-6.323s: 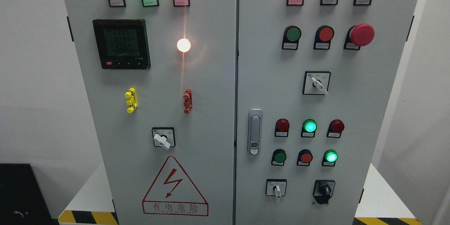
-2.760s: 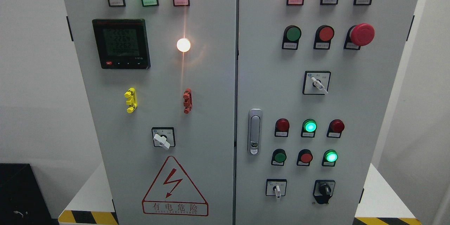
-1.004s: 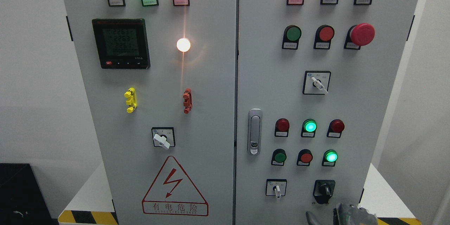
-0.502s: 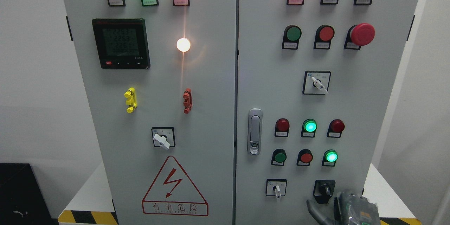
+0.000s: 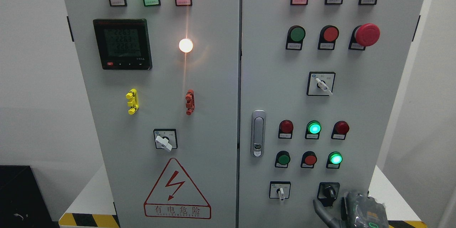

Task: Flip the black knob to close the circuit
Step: 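Raise the right hand up to the black rotary knob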

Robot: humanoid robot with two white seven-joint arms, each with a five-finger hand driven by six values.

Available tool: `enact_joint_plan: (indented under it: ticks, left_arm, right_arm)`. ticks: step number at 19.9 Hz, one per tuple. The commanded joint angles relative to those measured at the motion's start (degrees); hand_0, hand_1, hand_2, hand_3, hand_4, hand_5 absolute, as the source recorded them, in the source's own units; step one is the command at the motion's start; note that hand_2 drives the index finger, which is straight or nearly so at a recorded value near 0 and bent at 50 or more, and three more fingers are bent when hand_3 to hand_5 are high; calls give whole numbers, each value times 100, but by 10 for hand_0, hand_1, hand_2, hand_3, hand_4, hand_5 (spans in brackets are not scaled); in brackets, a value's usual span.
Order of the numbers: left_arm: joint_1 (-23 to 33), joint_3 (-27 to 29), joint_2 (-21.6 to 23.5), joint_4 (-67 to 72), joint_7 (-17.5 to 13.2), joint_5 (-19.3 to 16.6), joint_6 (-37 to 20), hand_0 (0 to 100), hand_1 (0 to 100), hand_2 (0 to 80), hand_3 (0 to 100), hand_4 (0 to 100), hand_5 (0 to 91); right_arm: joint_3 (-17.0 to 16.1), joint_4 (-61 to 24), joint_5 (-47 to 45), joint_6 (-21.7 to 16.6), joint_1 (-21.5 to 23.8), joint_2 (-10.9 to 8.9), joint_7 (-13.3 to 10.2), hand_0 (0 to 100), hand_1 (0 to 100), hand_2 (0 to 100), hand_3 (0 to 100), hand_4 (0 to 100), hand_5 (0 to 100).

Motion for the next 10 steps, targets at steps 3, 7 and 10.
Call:
enact_joint_plan:
  ticks: [3,7,10]
  left_arm:
    - [35,0,1,0,5,0,2,120,556,0,0,0,0]
    - [35,0,1,0,5,0,2,120,556,0,0,0,0]
    - [35,0,1,0,5,0,2,120,556,0,0,0,0]
  right_arm:
    - [-129,120,50,-9,-16,-8,-163,0,0,954,1000,956,957]
    - [-234,181,50,-9,-16,-16,-208,0,0,950,1000,957,954]
    - [-252,190,50,-18,-16,-16,-217,0,0,950,1000,957,953]
